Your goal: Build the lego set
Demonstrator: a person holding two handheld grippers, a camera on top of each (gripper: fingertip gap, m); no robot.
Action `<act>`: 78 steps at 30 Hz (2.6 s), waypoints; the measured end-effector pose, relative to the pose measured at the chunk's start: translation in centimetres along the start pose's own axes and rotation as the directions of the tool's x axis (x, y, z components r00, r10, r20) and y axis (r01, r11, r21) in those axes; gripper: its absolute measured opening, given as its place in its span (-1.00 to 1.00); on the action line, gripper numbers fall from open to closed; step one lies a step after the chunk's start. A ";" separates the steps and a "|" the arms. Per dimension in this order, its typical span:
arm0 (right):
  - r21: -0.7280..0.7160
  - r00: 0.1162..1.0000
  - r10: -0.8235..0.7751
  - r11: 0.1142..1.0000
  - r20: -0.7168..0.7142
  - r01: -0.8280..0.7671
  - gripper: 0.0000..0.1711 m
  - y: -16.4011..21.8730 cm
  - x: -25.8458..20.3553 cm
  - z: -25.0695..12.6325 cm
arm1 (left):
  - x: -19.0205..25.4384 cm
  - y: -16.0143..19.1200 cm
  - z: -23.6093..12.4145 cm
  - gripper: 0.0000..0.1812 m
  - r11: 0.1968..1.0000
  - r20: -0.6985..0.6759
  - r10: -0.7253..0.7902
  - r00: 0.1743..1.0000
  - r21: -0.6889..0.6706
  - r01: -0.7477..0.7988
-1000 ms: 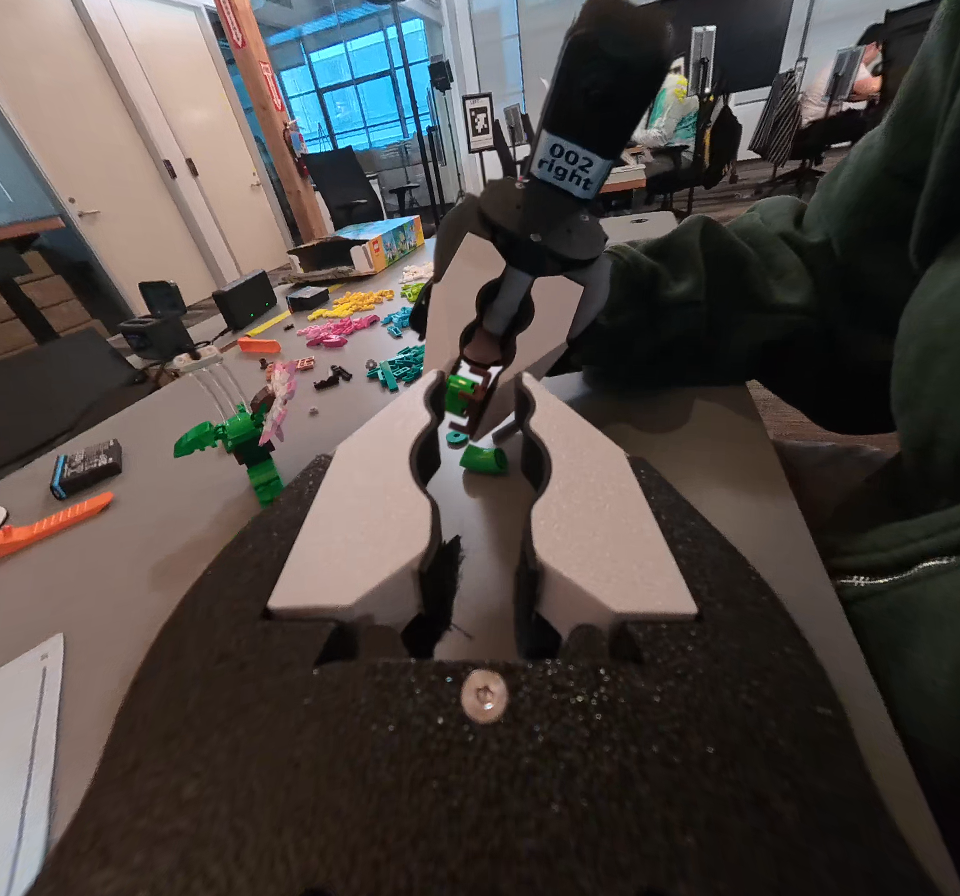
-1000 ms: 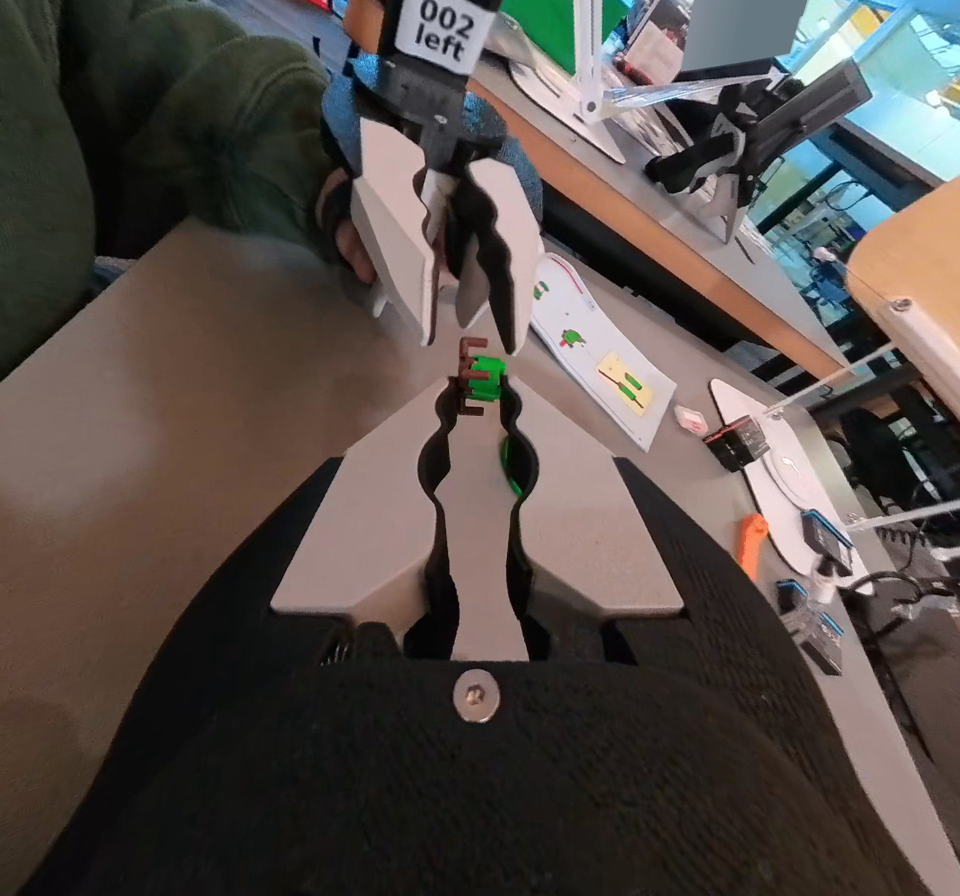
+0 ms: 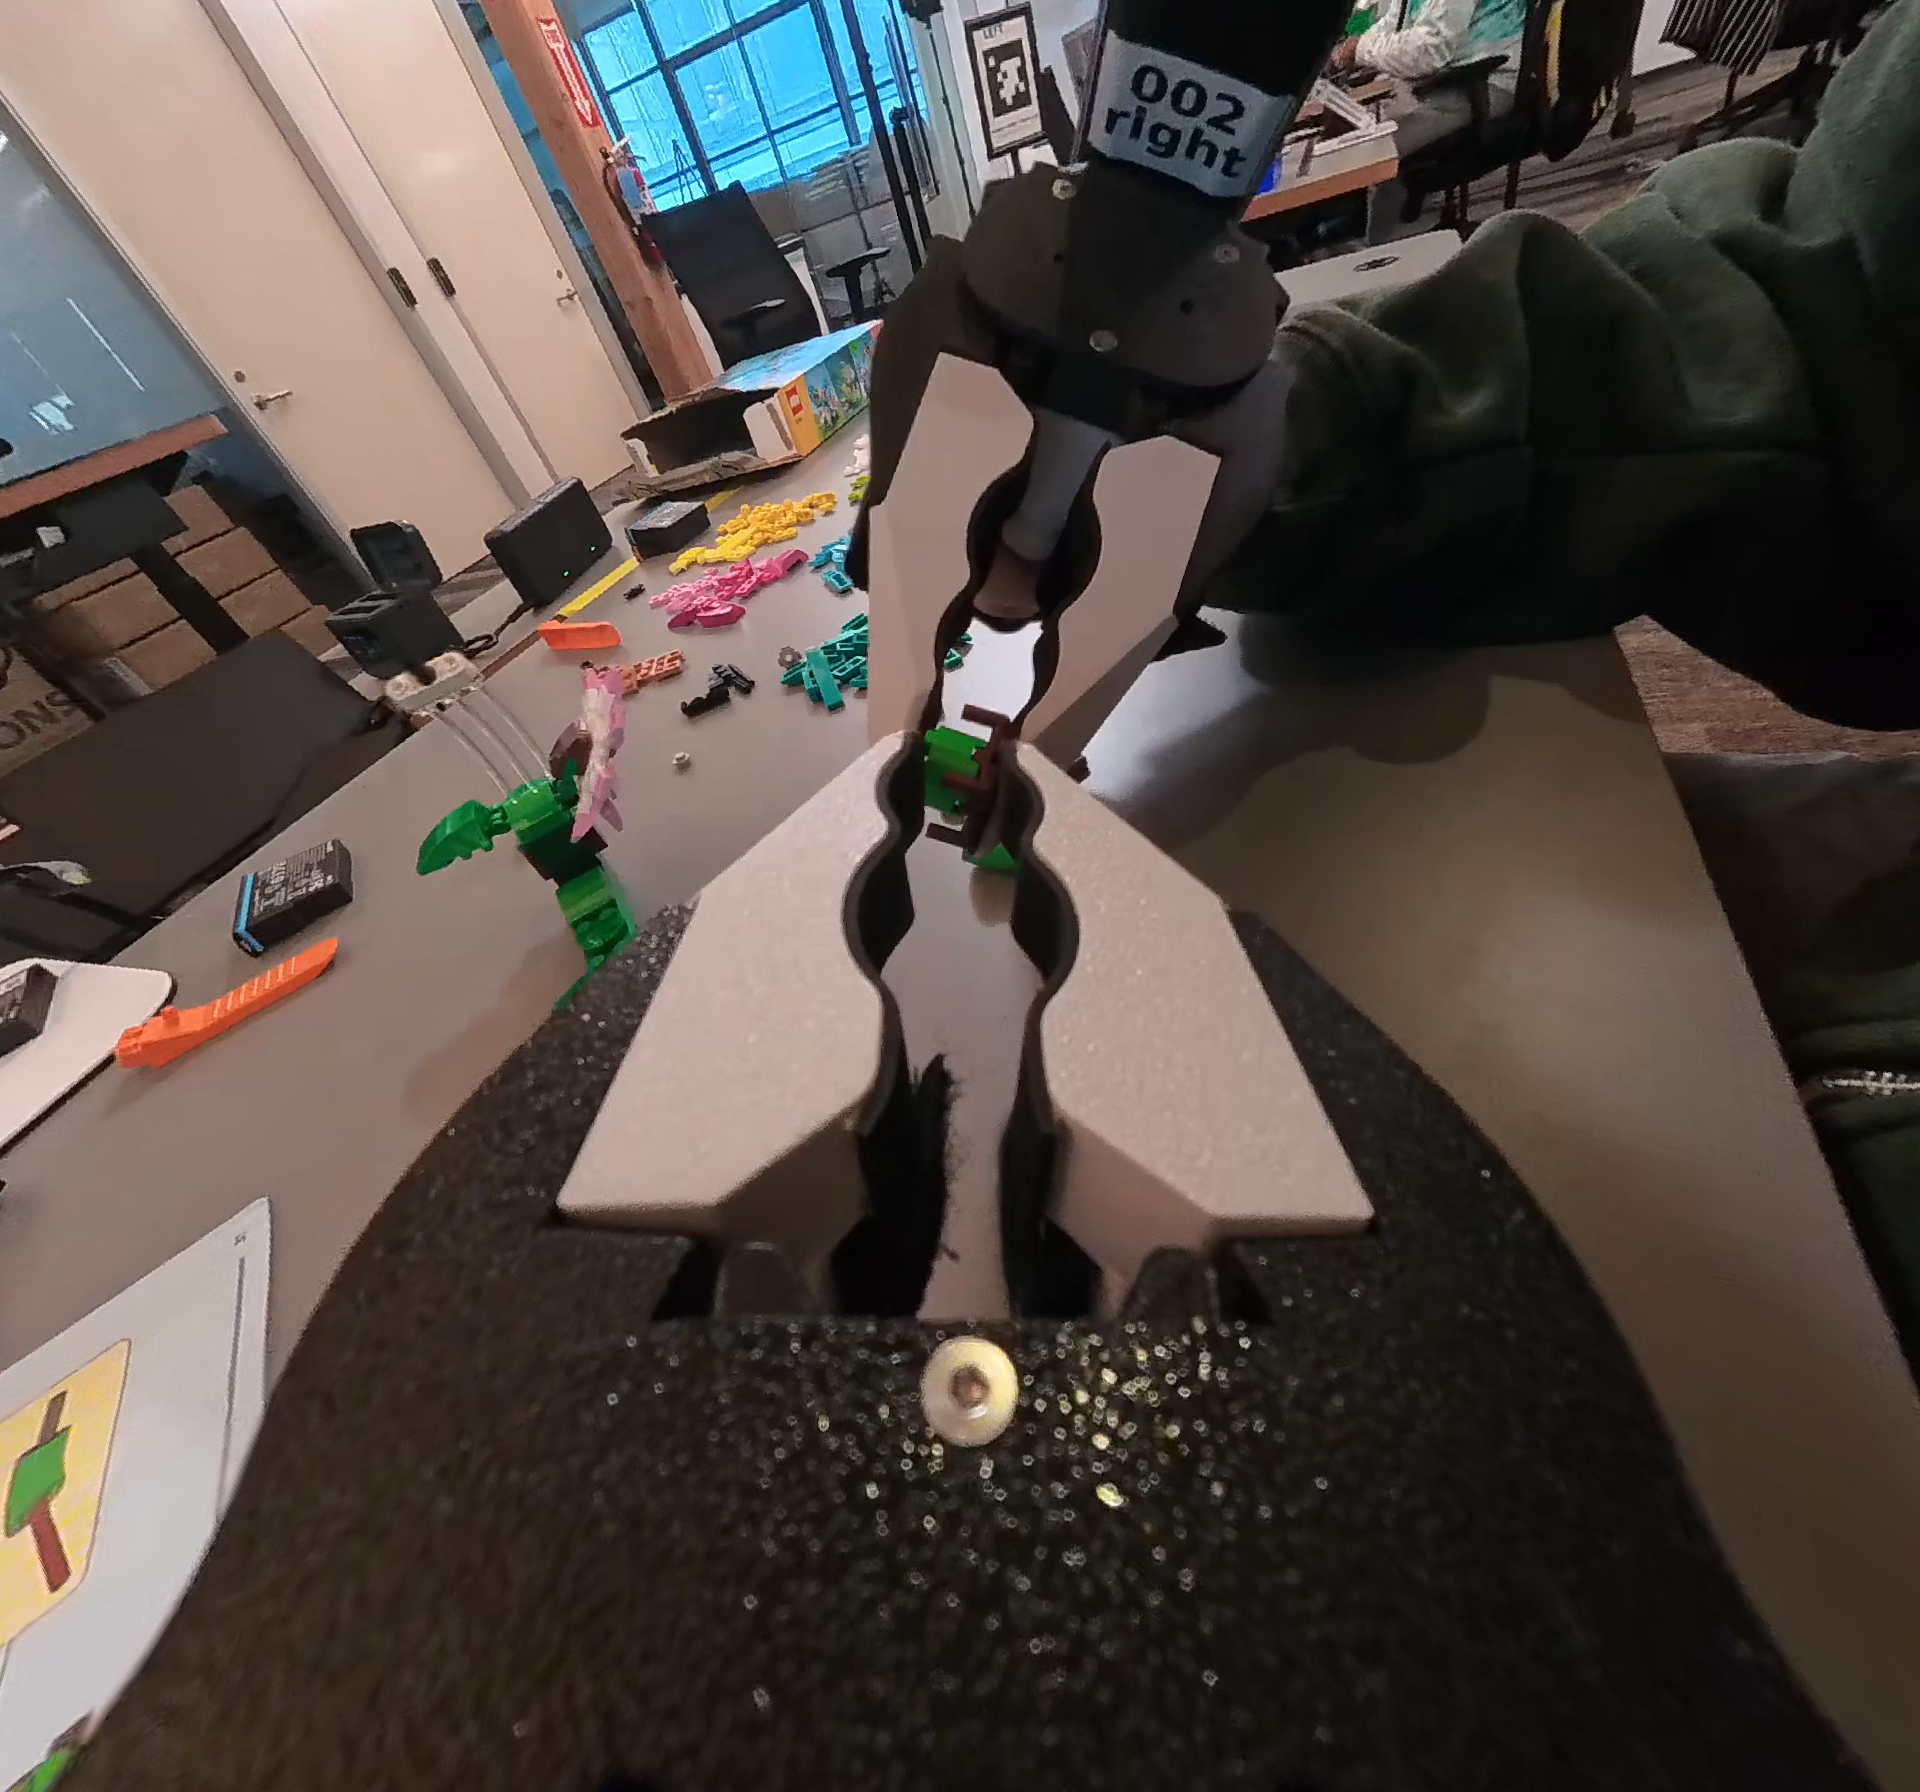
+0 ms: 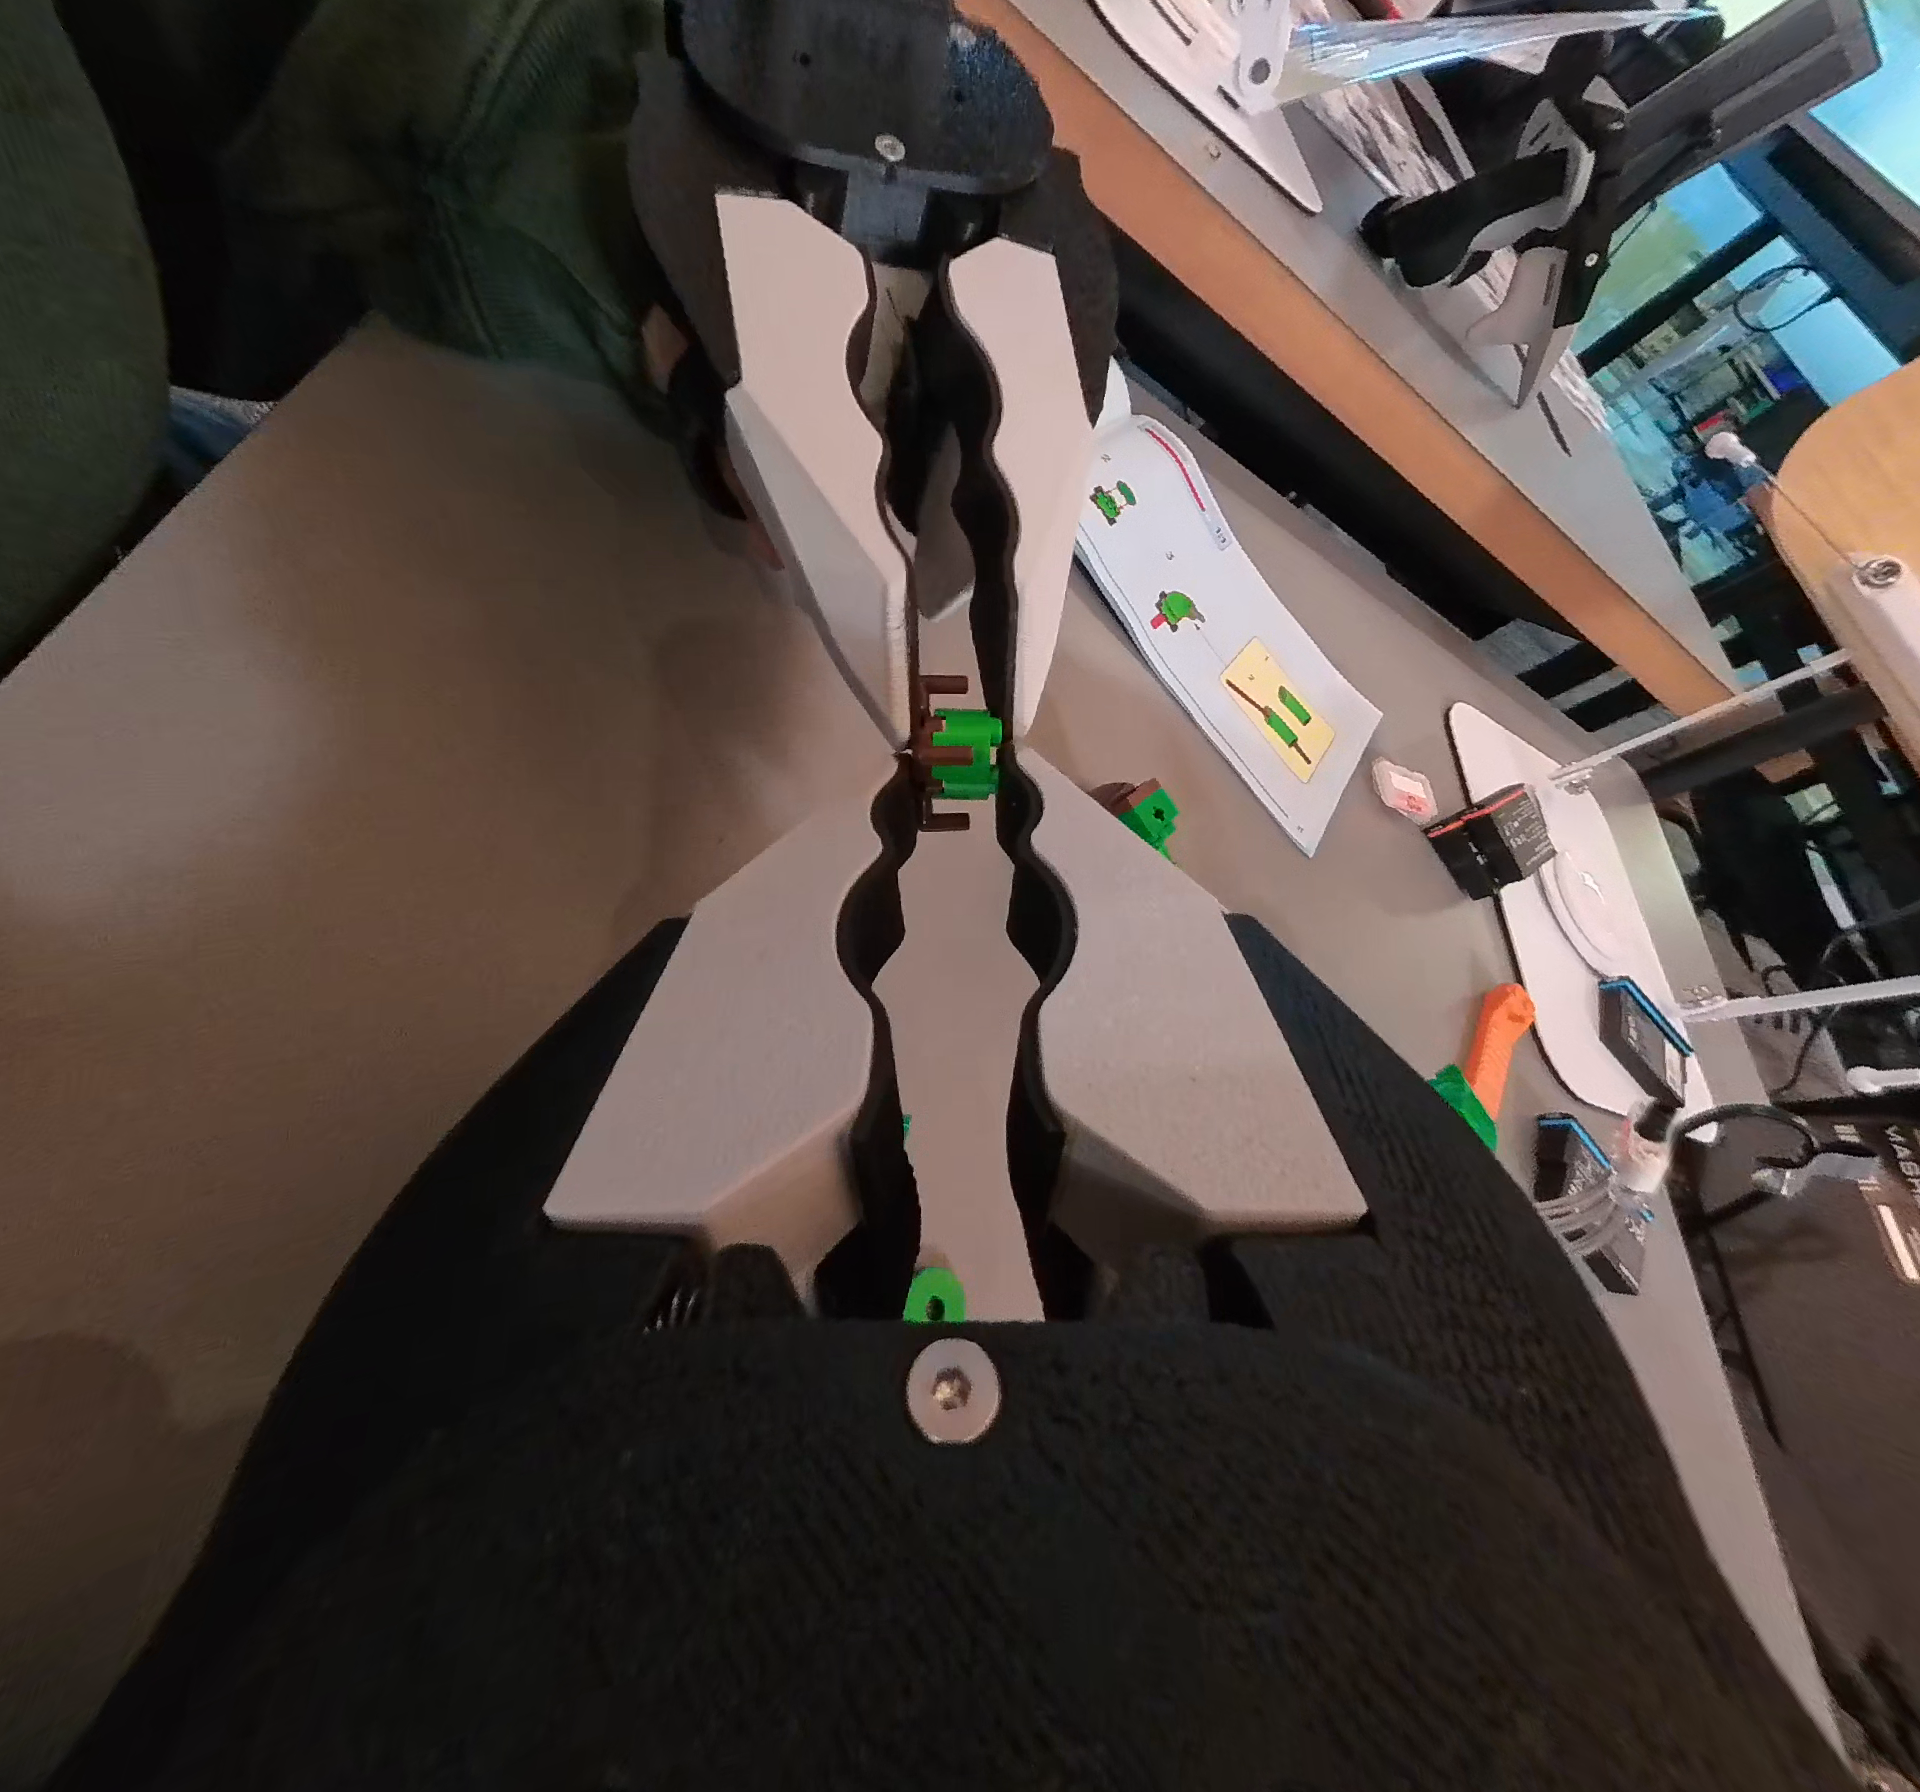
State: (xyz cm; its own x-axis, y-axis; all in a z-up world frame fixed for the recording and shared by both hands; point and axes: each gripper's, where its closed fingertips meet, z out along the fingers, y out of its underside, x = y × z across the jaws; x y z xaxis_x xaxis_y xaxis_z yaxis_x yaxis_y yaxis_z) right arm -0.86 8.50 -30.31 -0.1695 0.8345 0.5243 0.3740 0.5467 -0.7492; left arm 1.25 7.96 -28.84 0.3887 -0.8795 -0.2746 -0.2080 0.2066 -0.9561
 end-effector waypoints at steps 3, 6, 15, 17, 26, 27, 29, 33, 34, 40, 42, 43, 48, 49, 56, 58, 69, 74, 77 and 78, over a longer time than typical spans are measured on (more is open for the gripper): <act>0.062 0.999 0.052 0.997 0.000 -0.052 -0.84 -0.7 0.3 -0.1 | -0.2 -0.7 -0.1 -0.87 0.998 -0.007 -0.045 0.999 0.049 0.045; 0.100 0.999 0.053 0.994 -0.002 -0.052 -0.84 -0.9 0.3 -0.1 | -0.2 -1.0 -0.3 -0.86 0.998 0.009 -0.014 1.000 0.068 0.014; 0.065 0.977 -0.071 0.994 -0.200 0.085 -0.84 -0.7 2.6 -0.9 | -1.2 -1.7 -1.1 -0.89 0.976 -0.011 -0.171 0.985 0.135 0.171; 0.037 0.961 -0.129 0.989 -0.246 0.142 -0.84 -0.8 2.8 -0.8 | -1.9 -1.8 -1.3 -0.92 0.959 -0.012 -0.239 0.971 0.154 0.238; -0.080 0.876 -0.317 0.948 -0.364 0.309 -0.83 -1.0 3.4 -0.6 | -2.1 -1.7 -1.3 -0.94 0.928 -0.062 -0.337 0.939 0.146 0.343; -0.081 0.869 -0.327 0.944 -0.371 0.320 -0.83 -1.1 3.4 -0.6 | -2.0 -1.7 -1.2 -0.93 0.922 -0.066 -0.354 0.933 0.140 0.360; -0.083 0.863 -0.341 0.939 -0.374 0.335 -0.83 -1.2 3.3 -0.6 | -1.8 -1.6 -0.9 -0.96 0.911 -0.088 -0.384 0.919 0.127 0.393; -0.093 0.854 -0.353 0.934 -0.382 0.344 -0.83 -1.2 3.4 -0.6 | -1.9 -1.6 -0.9 -0.98 0.907 -0.083 -0.394 0.915 0.130 0.402; -0.098 0.851 -0.358 0.932 -0.384 0.348 -0.83 -1.2 3.4 -0.6 | -2.0 -1.6 -0.9 -0.98 0.907 -0.079 -0.394 0.916 0.128 0.401; -0.144 0.815 -0.413 0.910 -0.406 0.389 -0.84 -1.3 3.6 -0.6 | -2.1 -1.6 -1.0 -0.99 0.895 -0.096 -0.415 0.905 0.134 0.425; -0.160 0.803 -0.432 0.901 -0.411 0.403 -0.84 -1.4 3.6 -0.6 | -2.1 -1.7 -1.1 -0.99 0.883 -0.112 -0.436 0.893 0.138 0.448; -0.164 0.800 -0.436 0.899 -0.412 0.405 -0.84 -1.4 3.7 -0.6 | -2.1 -1.7 -1.1 -0.99 0.879 -0.116 -0.442 0.889 0.138 0.456; -0.171 0.796 -0.444 0.896 -0.411 0.411 -0.84 -1.2 3.7 -0.6 | -2.2 -1.5 -0.9 -0.99 0.886 -0.098 -0.436 0.894 0.129 0.446; -0.178 0.793 -0.449 0.893 -0.412 0.414 -0.84 -1.2 3.7 -0.6 | -2.2 -1.5 -0.9 -0.99 0.884 -0.096 -0.440 0.893 0.127 0.449; -0.186 0.784 -0.462 0.886 -0.414 0.424 -0.84 -1.2 3.7 -0.6 | -2.2 -1.4 -0.9 -0.99 0.882 -0.101 -0.445 0.890 0.124 0.455; -0.188 0.782 -0.463 0.886 -0.417 0.424 -0.83 -1.2 3.7 -0.6 | -2.3 -1.5 -1.0 -0.99 0.874 -0.113 -0.458 0.882 0.125 0.470; -0.216 0.771 -0.486 0.874 -0.412 0.436 -0.84 -0.9 3.7 -0.5 | -2.5 -1.5 -1.0 -0.99 0.867 -0.108 -0.470 0.876 0.132 0.481; -0.237 0.766 -0.498 0.867 -0.407 0.438 -0.84 -0.7 3.7 -0.4 | -2.5 -1.3 -0.9 -0.97 0.867 -0.104 -0.472 0.876 0.124 0.482; -0.249 0.760 -0.511 0.859 -0.401 0.447 -0.83 -0.5 3.6 -0.3 | -2.6 -1.3 -0.9 -0.95 0.867 -0.100 -0.473 0.875 0.123 0.483; -0.248 0.759 -0.514 0.858 -0.399 0.450 -0.83 -0.6 3.5 -0.2 | -2.6 -1.3 -0.9 -0.95 0.866 -0.100 -0.476 0.874 0.122 0.485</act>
State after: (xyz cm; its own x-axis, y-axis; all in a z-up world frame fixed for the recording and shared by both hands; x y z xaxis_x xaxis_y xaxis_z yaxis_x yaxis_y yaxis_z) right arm -1.46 11.12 -27.94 0.0434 0.3250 0.9447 0.4711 0.8273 -0.3062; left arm -0.29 9.58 -26.80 0.3489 -0.9097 0.2251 0.1183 -0.1955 -0.9735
